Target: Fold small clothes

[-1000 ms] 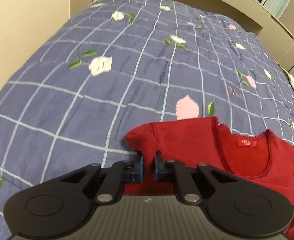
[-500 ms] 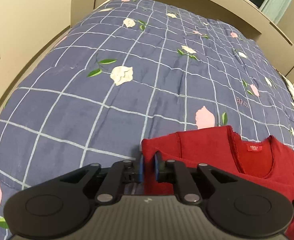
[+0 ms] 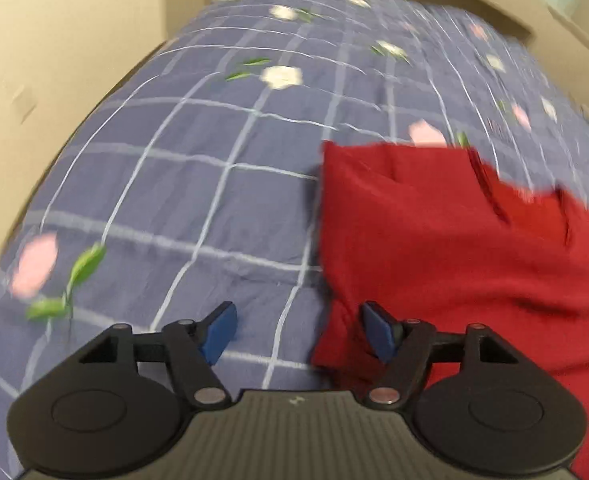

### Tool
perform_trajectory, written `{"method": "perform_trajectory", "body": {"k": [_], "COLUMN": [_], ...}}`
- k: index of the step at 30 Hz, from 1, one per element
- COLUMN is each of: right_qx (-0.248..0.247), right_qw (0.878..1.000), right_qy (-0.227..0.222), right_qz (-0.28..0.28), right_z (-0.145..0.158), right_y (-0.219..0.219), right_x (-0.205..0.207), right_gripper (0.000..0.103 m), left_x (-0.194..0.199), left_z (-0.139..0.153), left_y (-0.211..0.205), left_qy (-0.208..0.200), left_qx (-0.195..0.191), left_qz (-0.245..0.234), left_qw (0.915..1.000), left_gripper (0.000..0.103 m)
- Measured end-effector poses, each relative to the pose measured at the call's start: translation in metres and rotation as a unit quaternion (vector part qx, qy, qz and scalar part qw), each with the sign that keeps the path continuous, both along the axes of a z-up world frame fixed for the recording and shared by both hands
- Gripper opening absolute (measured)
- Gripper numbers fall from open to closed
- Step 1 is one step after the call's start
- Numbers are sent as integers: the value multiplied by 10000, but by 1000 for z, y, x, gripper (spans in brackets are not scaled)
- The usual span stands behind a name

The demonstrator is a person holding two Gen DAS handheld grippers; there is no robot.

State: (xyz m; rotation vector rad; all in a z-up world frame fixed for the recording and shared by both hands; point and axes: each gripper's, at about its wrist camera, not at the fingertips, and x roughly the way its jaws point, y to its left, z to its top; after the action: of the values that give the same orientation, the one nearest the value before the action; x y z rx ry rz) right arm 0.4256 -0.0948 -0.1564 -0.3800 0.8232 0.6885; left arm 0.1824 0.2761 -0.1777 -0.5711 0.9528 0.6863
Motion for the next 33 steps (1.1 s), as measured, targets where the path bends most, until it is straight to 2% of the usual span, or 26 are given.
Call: {"method": "perform_trajectory", "body": {"k": [4, 7, 10, 12, 16, 19, 23, 27, 29, 33], "right_qx": [-72, -30, 106, 96, -110, -315, -399, -565, -537, -393], "right_qw": [9998, 9996, 9994, 9994, 9995, 9987, 9973, 9940, 9928, 9925], "right_qy": [-187, -214, -298, -328, -231, -34, 592, 931, 1051, 1094], "right_qz": [-67, -184, -164, -108, 170, 394, 184, -54, -196, -384], "right_z": [6, 11, 22, 28, 36, 41, 40, 37, 39, 40], "right_y": [-5, -15, -33, -50, -88, -114, -146, -164, -169, -176], "right_x": [-4, -10, -28, -45, -88, -120, -149, -180, -193, -207], "right_gripper": [44, 46, 63, 68, 80, 89, 90, 90, 90, 90], "left_x": [-5, -17, -26, -34, -66, -91, -117, -132, -130, -106], "left_z": [9, 18, 23, 26, 43, 52, 51, 51, 54, 56], "left_y": [-7, -3, -4, -11, -40, -71, -106, -127, -124, -99], "left_qy": [36, -57, -37, 35, 87, 183, 333, 322, 193, -107], "left_qx": [176, 74, 43, 70, 257, 328, -71, -286, -241, 159], "left_qz": [210, 381, 517, 548, 412, 217, -5, 99, 174, 419], "left_qw": [9996, 9992, 9986, 9985, 9988, 9991, 9994, 9990, 9994, 9989], "left_gripper": [80, 86, 88, 88, 99, 102, 102, 102, 102, 100]}}
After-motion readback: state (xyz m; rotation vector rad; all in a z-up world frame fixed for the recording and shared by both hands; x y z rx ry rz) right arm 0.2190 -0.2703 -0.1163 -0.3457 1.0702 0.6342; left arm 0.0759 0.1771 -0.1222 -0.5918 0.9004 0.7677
